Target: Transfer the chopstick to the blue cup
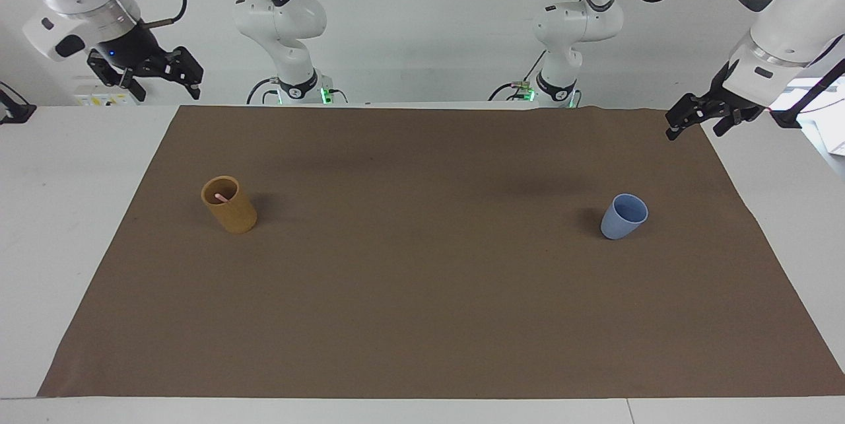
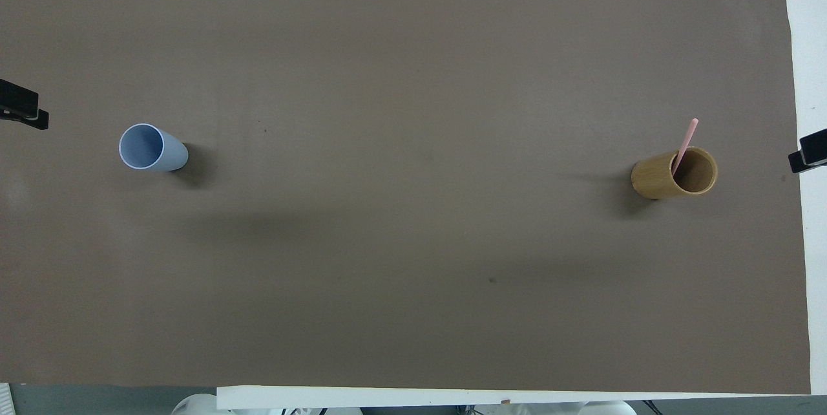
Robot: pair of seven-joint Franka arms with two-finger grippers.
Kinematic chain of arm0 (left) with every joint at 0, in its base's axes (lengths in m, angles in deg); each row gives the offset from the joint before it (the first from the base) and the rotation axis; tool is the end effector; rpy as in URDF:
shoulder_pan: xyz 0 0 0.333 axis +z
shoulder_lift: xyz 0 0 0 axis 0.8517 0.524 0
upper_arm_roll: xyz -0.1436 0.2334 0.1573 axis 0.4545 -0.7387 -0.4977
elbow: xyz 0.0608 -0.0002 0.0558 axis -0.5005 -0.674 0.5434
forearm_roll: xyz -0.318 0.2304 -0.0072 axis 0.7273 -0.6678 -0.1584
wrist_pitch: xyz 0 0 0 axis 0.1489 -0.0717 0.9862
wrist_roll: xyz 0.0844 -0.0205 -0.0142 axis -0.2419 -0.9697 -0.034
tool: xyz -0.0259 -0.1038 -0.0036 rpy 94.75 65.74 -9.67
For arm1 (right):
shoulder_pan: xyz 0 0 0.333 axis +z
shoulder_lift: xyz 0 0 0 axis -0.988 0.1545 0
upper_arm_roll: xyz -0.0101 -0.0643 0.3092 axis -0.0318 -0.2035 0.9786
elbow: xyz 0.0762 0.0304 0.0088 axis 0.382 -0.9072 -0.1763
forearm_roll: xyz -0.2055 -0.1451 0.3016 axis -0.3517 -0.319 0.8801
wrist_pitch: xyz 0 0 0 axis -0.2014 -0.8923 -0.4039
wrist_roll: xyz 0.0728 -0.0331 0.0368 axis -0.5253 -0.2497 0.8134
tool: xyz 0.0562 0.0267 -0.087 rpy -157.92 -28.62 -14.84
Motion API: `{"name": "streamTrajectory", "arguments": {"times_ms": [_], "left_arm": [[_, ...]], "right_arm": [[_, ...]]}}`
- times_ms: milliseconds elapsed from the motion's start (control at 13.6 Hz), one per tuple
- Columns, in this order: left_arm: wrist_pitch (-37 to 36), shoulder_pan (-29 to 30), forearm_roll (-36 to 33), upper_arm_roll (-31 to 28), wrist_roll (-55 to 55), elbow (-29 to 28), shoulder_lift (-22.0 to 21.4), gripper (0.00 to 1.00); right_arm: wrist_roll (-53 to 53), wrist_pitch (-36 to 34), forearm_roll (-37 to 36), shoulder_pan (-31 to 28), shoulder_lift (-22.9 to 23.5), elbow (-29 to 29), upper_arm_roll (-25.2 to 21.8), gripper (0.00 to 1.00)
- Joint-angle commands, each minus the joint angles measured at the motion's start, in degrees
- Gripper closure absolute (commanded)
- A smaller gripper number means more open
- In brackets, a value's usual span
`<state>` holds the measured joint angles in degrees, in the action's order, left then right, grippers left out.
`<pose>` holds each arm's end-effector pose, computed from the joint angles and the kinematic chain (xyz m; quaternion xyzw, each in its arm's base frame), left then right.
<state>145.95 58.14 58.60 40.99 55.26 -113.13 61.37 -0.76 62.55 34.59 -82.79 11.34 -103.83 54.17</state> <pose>0.5506 -0.0219 0.6238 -0.9992 0.0102 0.0384 0.0074 0.5170 -0.0619 0.6597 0.9967 0.0170 -0.0794 0.0056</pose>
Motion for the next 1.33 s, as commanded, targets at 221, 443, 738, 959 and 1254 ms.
{"name": "streamTrajectory", "arguments": {"times_ms": [221,443,738,959,1254], "left_arm": [[-0.34,0.52,0.05,0.08,0.01,-1.64,-1.39,0.0],[16.27,2.19,-0.04,0.08,-4.88,-20.01,-9.61,0.0],[42.02,2.98,-0.04,-0.09,-10.1,-39.8,-10.22,0.0],[45.8,2.89,-0.39,-0.1,-10.19,-40.23,-4.13,0.0],[47.13,1.05,-2.05,-0.1,-14.58,-40.24,-1.22,1.0]], "right_arm": [[-0.75,0.5,0.07,0.0,-0.77,-1.02,0.1,0.0],[-0.22,0.32,0.07,0.0,-1.12,-1.37,0.1,0.0],[-0.31,0.93,0.07,0.09,-1.65,-2.77,0.1,0.0],[-0.31,1.9,-0.02,0.09,-2.09,-3.65,0.1,0.0],[-0.31,2.25,0.07,0.18,-2.96,-5.41,0.1,0.0]]}}
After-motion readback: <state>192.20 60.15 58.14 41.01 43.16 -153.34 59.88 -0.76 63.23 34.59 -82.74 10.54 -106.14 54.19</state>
